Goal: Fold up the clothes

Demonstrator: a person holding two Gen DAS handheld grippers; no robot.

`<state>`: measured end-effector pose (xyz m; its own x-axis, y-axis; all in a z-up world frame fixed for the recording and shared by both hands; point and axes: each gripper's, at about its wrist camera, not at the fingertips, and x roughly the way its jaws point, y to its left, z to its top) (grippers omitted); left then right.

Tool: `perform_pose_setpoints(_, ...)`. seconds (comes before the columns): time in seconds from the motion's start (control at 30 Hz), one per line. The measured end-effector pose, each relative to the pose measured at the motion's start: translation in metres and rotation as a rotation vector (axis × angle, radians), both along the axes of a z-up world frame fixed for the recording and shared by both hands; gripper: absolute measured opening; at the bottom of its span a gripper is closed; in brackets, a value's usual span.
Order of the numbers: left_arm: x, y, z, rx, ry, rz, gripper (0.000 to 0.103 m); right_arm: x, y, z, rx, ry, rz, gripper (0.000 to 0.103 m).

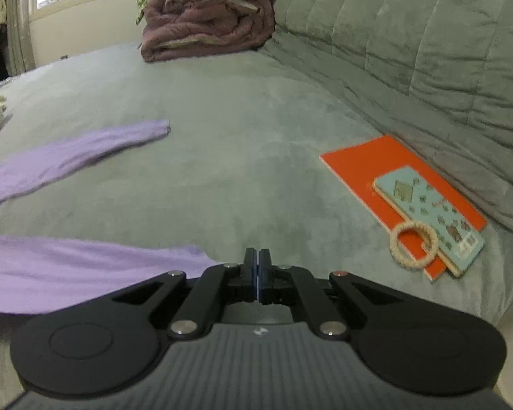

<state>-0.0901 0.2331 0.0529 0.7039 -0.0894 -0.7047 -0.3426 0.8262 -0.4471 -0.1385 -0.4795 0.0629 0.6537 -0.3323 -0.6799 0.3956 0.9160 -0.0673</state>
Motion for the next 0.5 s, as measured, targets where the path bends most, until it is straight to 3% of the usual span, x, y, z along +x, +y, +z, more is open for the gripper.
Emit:
perform_pose_setpoints(0.17, -0.002, 0.004, -0.002, 0.035, 0.018, -0.002, 0.006, -0.005, -0.002, -0.025, 0.028, 0.051, -0.012, 0.000)
perform_pose_setpoints(0.33, -0.007, 0.004, 0.007, 0.063, -0.014, -0.006, 0.006, -0.020, 0.002, -0.009, 0.037, -0.014, -0.025, 0.000)
perform_pose_setpoints(0.5, -0.007, 0.000, 0.010, 0.118, -0.017, -0.016, 0.006, -0.031, 0.004, -0.006, 0.034, -0.024, -0.026, 0.000)
